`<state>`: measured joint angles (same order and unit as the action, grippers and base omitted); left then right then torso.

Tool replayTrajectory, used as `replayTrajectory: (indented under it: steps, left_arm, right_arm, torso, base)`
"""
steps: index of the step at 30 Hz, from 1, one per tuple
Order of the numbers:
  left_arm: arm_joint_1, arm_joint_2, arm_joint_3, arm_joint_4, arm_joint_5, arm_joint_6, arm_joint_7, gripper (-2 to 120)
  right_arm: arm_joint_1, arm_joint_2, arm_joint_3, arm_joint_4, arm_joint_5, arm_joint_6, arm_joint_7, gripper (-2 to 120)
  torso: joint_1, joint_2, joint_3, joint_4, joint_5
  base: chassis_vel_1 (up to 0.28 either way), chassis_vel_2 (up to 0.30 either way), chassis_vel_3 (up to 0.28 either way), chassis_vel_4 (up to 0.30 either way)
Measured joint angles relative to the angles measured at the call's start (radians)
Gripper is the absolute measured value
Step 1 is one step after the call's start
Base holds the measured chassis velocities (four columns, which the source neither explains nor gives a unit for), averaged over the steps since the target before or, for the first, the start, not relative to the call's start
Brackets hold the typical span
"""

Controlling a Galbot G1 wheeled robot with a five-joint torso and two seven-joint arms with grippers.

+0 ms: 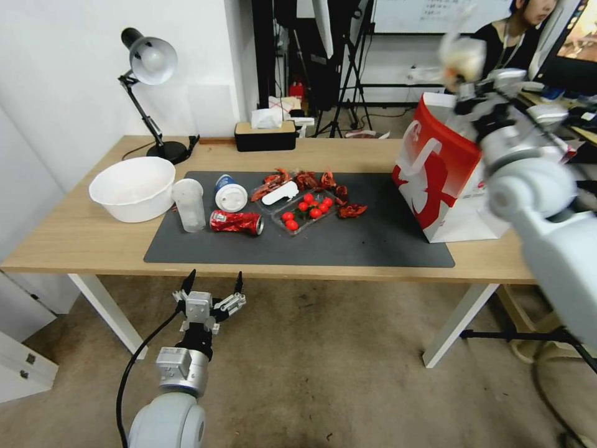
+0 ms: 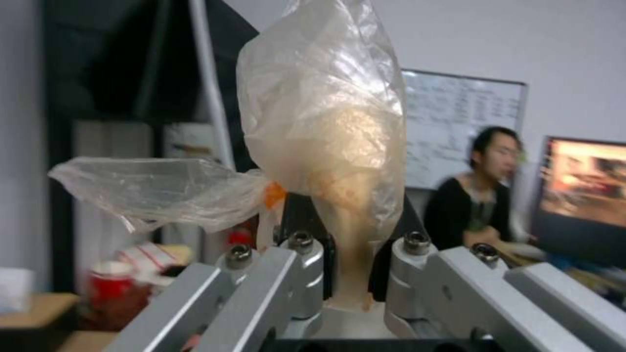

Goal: Pick up the trash from the table and place it into the takeout bag.

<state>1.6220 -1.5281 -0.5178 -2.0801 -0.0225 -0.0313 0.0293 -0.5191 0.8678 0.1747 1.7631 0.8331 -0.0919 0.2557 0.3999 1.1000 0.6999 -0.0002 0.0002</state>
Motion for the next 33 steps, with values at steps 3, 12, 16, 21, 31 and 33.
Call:
replayTrajectory:
  steps: [3,12,16,21,31,33]
  left_arm:
    - [0.000,-0.001,0.001,0.000,0.001,0.000,0.000,100]
    - [0.004,-0.002,0.016,-0.004,0.008,-0.002,0.002,100]
    - [0.010,0.003,0.012,-0.012,0.008,-0.003,0.003,100]
    - [0.016,0.003,0.012,-0.016,0.010,-0.008,0.003,100]
    - [0.017,-0.003,0.027,-0.019,0.030,-0.009,0.006,100]
    - [0.018,-0.003,0.027,-0.024,0.030,-0.009,0.006,100]
  right_arm:
    - [0.001,-0.052,0.038,0.005,-0.041,-0.047,0.028,6]
    - [-0.057,-0.118,0.112,-0.016,-0.025,-0.163,0.171,8]
    - [-0.094,-0.083,0.125,-0.018,0.002,-0.183,0.234,23]
    - [-0.131,-0.074,0.152,-0.004,0.017,-0.206,0.262,39]
    - [-0.151,-0.106,0.207,0.027,0.060,-0.245,0.288,86]
    - [-0.151,-0.111,0.219,0.037,0.078,-0.237,0.286,96]
  torso:
    - [0.000,0.000,0.000,-0.0001,0.0001]
    - [0.000,0.000,0.000,0.0004,0.0000]
    - [0.000,0.000,0.000,0.0004,-0.0002]
    - [0.000,0.000,0.000,0.0002,-0.0003]
    - [0.000,0.000,0.000,0.0002,0.0000]
    - [0.000,0.000,0.000,0.0002,0.0000]
  base:
    - [0.000,0.000,0.000,0.000]
    - [0.000,0.000,0.000,0.000]
    - [0.000,0.000,0.000,0.000]
    - [0.000,0.000,0.000,0.000]
    - [0.000,0.000,0.000,0.000]
    - [0.000,0.000,0.000,0.000]
